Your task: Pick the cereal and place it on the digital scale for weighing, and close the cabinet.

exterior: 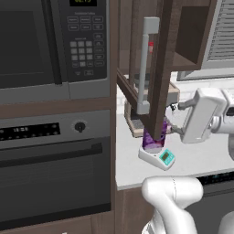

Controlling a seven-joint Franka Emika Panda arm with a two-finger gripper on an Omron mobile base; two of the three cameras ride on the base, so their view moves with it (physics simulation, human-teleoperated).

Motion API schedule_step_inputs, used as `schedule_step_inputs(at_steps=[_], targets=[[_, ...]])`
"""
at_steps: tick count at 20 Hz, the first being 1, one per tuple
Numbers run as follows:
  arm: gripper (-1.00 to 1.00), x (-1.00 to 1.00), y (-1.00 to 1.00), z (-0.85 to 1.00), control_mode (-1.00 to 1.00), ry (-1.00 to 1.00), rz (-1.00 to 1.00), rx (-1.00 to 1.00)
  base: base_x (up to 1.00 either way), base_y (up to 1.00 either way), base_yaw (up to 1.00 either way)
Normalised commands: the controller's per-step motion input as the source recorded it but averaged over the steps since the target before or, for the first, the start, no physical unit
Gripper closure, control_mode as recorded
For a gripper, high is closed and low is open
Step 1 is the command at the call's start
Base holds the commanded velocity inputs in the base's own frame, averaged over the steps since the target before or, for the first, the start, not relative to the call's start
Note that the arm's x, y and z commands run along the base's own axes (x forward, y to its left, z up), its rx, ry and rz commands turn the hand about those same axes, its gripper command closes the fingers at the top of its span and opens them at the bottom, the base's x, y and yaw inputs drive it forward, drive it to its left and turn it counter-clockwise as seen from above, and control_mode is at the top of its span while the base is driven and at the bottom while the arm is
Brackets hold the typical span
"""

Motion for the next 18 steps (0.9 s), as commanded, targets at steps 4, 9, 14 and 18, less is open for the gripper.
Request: schedule_step_inputs(at_steps=[4, 9, 14, 18], targets=[[-1.00, -0.80, 0.93, 0.00, -1.00, -0.38, -0.12, 0.06, 0.00, 0.00, 0.00], [-1.00, -0.37, 1.00, -0.06, -1.00, -0.17, -0.17, 0.01, 0.00, 0.00, 0.00], [-1.00, -0.39, 0.91, -0.01, -1.00, 0.00, -0.10, 0.03, 0.00, 0.00, 0.00], [-1.00, -0.76, 0.48, -0.01, -1.00, 0.00, -0.07, 0.17, 0.00, 0.00, 0.00]])
